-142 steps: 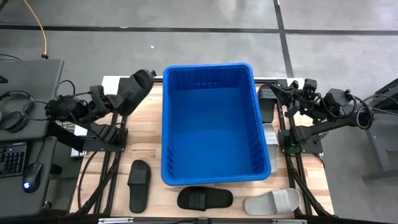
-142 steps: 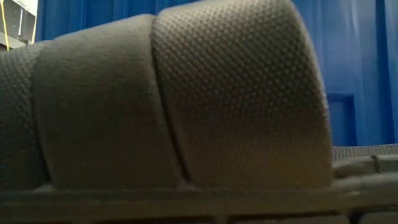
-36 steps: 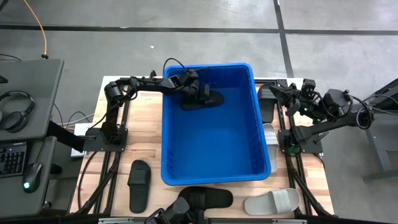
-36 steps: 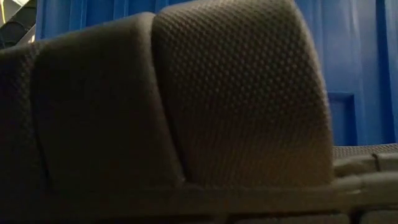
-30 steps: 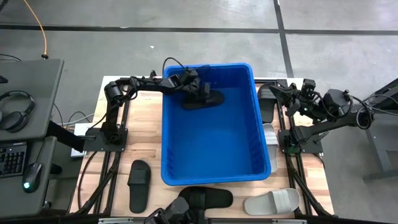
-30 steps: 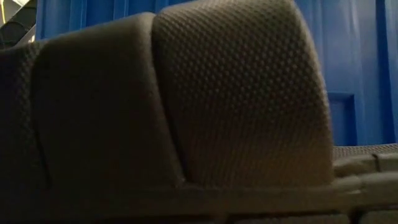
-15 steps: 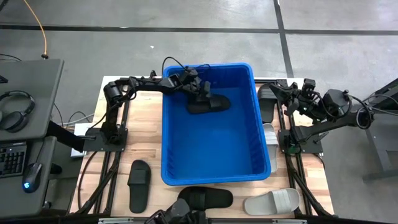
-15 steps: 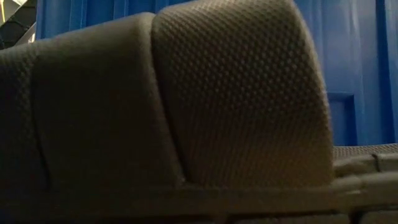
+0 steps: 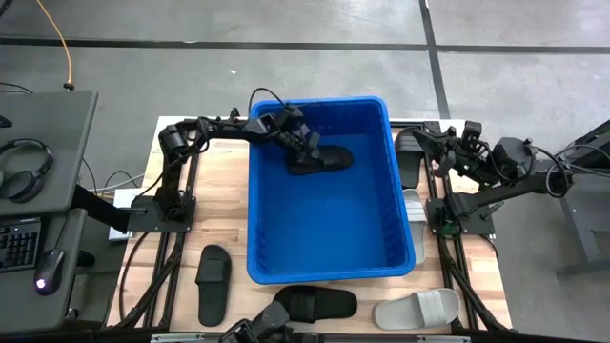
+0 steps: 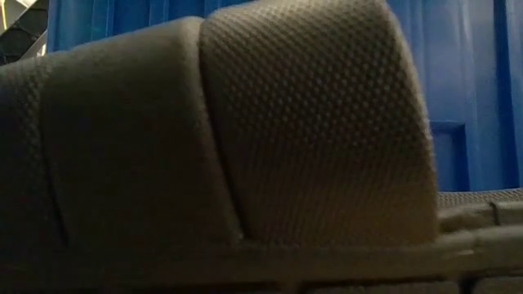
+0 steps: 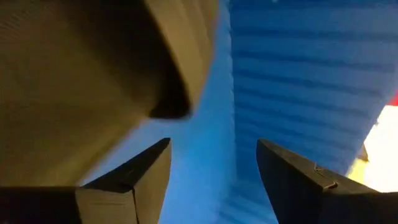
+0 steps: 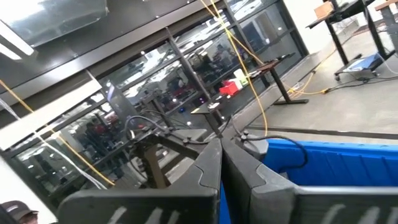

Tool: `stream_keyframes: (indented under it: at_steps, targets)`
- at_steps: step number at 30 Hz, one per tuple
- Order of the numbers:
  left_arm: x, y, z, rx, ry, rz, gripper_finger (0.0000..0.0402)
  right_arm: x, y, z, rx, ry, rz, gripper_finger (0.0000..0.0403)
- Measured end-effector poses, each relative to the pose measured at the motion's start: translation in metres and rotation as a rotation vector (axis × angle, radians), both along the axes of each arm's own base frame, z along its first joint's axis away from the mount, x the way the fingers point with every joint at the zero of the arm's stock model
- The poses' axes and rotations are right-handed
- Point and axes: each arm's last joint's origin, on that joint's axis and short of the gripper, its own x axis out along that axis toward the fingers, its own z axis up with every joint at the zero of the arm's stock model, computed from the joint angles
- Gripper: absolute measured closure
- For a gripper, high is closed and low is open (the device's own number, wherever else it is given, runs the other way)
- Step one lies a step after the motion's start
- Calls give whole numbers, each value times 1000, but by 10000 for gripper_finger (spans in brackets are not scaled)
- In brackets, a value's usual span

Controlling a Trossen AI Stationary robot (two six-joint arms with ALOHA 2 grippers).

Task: Pick and place slides into bin
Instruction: Put the black slide into the blue container

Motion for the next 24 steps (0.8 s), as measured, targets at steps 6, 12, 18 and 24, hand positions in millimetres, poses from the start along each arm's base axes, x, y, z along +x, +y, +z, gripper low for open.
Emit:
stream_keyframes:
  at_steps: [6,12,18,24]
  targets:
    - [14,-12,20,-24,-202,-172,176,0,0,0,7,-5,1,402]
    - [23,-24,63,80,-378,-183,176,0,0,0,-22,12,-4,402]
    - [20,-45,108,162,-464,-160,176,0,0,0,-30,17,-5,402]
    - [14,-73,153,234,-582,-160,176,0,0,0,-23,11,-4,402]
